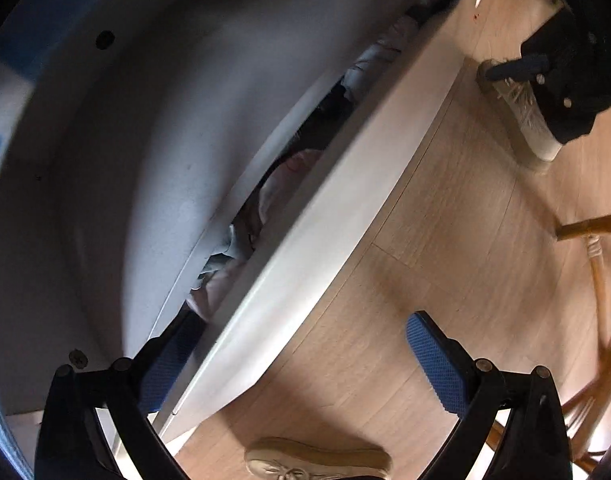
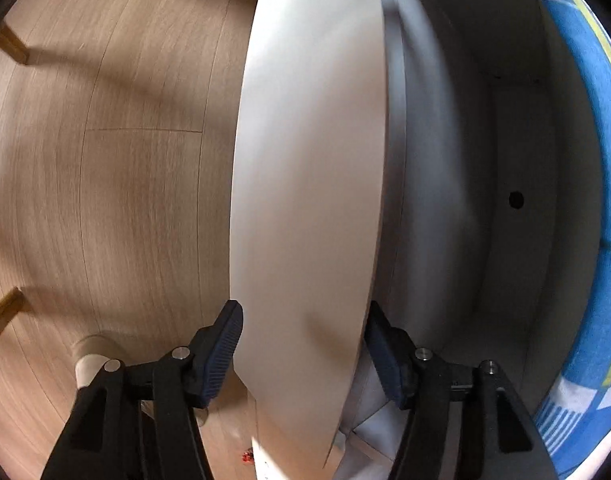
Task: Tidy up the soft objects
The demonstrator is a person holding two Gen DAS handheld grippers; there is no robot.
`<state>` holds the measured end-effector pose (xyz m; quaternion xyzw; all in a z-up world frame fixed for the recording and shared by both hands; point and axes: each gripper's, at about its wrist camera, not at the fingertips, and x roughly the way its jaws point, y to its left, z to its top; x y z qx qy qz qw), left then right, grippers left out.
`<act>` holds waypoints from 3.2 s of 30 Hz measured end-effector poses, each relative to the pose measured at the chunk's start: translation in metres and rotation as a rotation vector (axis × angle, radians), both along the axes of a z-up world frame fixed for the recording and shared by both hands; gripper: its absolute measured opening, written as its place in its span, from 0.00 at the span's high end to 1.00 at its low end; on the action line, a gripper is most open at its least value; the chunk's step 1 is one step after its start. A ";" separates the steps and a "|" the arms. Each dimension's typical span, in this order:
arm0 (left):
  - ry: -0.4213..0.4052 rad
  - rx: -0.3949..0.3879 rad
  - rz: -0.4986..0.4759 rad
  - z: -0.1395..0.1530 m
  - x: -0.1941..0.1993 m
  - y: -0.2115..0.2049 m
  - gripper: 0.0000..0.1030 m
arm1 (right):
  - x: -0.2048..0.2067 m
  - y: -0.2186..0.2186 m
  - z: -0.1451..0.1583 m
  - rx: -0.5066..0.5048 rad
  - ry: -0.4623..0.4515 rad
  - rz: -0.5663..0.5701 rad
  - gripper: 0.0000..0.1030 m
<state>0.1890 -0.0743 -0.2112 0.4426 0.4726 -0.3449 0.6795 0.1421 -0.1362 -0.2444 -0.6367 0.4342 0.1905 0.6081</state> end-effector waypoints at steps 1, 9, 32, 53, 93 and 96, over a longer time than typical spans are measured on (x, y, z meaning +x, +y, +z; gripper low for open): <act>-0.005 0.005 -0.005 0.000 -0.002 0.000 0.00 | -0.009 -0.006 0.005 0.006 -0.006 -0.006 0.39; -0.044 0.057 -0.072 0.002 -0.020 0.001 0.00 | -0.033 -0.003 0.031 0.031 -0.032 -0.023 0.38; 0.041 0.109 -0.093 0.001 -0.095 0.005 0.00 | -0.099 0.011 0.040 0.054 0.048 -0.062 0.37; 0.193 0.172 -0.089 0.016 -0.150 0.015 0.00 | -0.152 0.031 0.051 0.035 0.219 -0.059 0.37; 0.302 -0.316 0.769 0.084 -0.074 0.037 0.00 | -0.035 -0.100 0.127 0.761 0.243 -1.048 0.49; 0.297 -0.301 0.798 0.074 -0.077 0.028 0.00 | -0.034 -0.099 0.120 0.757 0.267 -1.060 0.49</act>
